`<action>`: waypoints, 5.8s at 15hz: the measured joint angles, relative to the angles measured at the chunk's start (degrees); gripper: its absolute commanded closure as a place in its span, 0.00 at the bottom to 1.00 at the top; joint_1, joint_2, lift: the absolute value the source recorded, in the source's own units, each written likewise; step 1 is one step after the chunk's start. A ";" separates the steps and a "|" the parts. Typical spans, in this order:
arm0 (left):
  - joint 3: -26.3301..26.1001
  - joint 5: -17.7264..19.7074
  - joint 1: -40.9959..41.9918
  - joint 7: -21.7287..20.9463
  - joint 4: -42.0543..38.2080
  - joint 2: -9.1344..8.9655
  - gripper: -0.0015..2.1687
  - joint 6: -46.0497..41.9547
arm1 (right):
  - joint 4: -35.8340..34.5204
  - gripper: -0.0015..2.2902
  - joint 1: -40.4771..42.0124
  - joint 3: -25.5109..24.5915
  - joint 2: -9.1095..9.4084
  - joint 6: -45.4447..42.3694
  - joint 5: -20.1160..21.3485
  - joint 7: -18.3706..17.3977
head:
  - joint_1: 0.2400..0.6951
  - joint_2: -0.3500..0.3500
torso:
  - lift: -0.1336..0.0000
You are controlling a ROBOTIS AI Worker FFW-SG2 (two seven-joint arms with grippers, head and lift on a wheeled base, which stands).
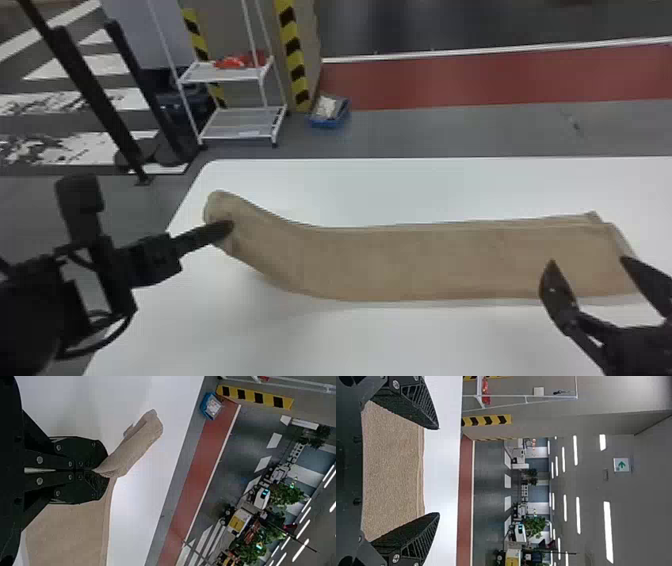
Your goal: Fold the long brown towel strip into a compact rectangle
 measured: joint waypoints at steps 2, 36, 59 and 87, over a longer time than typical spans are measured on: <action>-7.03 -0.87 0.16 3.31 -5.55 -2.53 0.99 1.73 | 0.00 0.05 -0.07 -1.51 0.00 -0.04 -1.18 -0.08 | 1.00 0.60 | 0.12; -46.82 -19.09 7.92 33.89 9.48 -1.48 0.01 -41.63 | 5.53 0.05 -9.94 0.07 0.00 11.32 -0.11 0.76 | 1.00 0.31 | 0.12; -37.62 -5.03 17.36 36.84 22.50 1.59 0.02 -78.04 | 24.98 0.19 -31.63 8.06 0.00 30.11 7.01 6.15 | 1.00 0.57 | 0.12; -37.55 -4.77 16.78 36.95 26.97 1.66 0.02 -83.82 | 7.70 0.64 -20.15 -3.42 0.00 29.14 -0.10 7.15 | 1.00 0.44 | 0.12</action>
